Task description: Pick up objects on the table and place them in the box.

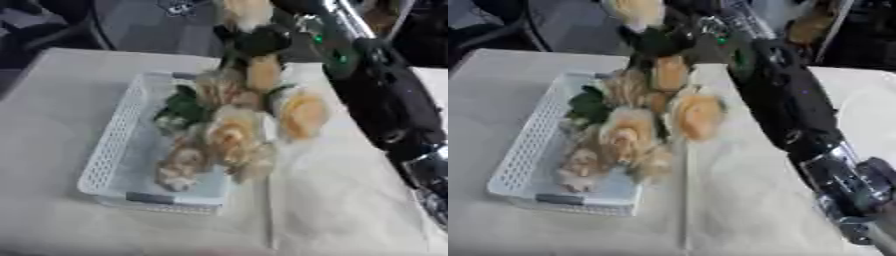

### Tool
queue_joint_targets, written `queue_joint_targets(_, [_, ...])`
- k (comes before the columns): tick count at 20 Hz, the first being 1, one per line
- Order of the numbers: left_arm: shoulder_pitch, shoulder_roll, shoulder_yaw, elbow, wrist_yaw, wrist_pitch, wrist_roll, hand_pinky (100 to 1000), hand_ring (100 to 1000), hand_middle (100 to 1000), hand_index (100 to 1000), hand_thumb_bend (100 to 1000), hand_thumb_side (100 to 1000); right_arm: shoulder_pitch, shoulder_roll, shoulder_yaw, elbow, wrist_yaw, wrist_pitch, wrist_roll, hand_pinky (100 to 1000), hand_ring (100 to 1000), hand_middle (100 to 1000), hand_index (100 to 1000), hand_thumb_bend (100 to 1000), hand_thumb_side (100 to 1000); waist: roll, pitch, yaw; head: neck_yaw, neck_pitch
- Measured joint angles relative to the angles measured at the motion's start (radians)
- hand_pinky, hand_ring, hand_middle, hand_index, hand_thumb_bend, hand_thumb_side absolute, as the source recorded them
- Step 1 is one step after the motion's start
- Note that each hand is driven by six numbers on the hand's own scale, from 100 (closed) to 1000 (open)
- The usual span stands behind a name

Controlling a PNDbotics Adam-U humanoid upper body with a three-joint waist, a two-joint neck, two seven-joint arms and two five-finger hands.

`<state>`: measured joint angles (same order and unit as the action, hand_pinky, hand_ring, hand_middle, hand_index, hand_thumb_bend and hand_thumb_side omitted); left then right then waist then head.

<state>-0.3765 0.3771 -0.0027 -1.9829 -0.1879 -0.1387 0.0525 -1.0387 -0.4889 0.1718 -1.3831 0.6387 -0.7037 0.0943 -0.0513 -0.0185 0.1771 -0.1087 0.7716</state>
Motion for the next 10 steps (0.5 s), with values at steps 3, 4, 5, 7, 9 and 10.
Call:
queue_joint_targets(3, [0.010,0.009,0.004,0.000,-0.005,0.004,0.004,574,712,726,792,100,774,0.003,-0.075,-0.055,-0.095,-0.175,0.070,0.014,709,803,794,794,100,100,0.000,-0.007,-0.008,0.027,0.000])
queue_joint_targets(4, [0.014,0.009,0.006,0.000,-0.006,0.004,0.005,575,711,723,792,100,773,0.007,-0.094,-0.075,-0.122,-0.220,0.094,0.012,757,841,830,820,100,100,0.000,-0.009,-0.008,0.035,0.000])
queue_joint_targets(5, [0.015,0.009,0.008,0.000,-0.008,0.005,0.006,575,711,723,791,100,773,0.018,-0.111,-0.097,-0.147,-0.257,0.119,0.003,762,844,833,824,100,100,0.000,-0.010,-0.009,0.042,0.000])
queue_joint_targets(7, [0.018,0.013,0.011,0.000,-0.011,0.006,0.010,574,711,724,791,100,773,0.041,-0.139,-0.139,-0.194,-0.307,0.167,-0.030,764,848,839,832,100,100,0.001,-0.012,-0.012,0.054,0.000])
queue_joint_targets(9, [0.024,0.017,0.014,0.000,-0.012,0.007,0.014,574,712,725,792,100,773,0.069,-0.158,-0.172,-0.242,-0.337,0.209,-0.071,768,846,833,832,100,100,0.002,-0.012,-0.014,0.061,0.000])
queue_joint_targets(10, [0.024,0.017,0.015,0.000,-0.014,0.008,0.015,574,713,724,792,100,772,0.083,-0.165,-0.183,-0.264,-0.347,0.227,-0.090,774,847,832,832,100,100,0.002,-0.012,-0.014,0.065,0.000])
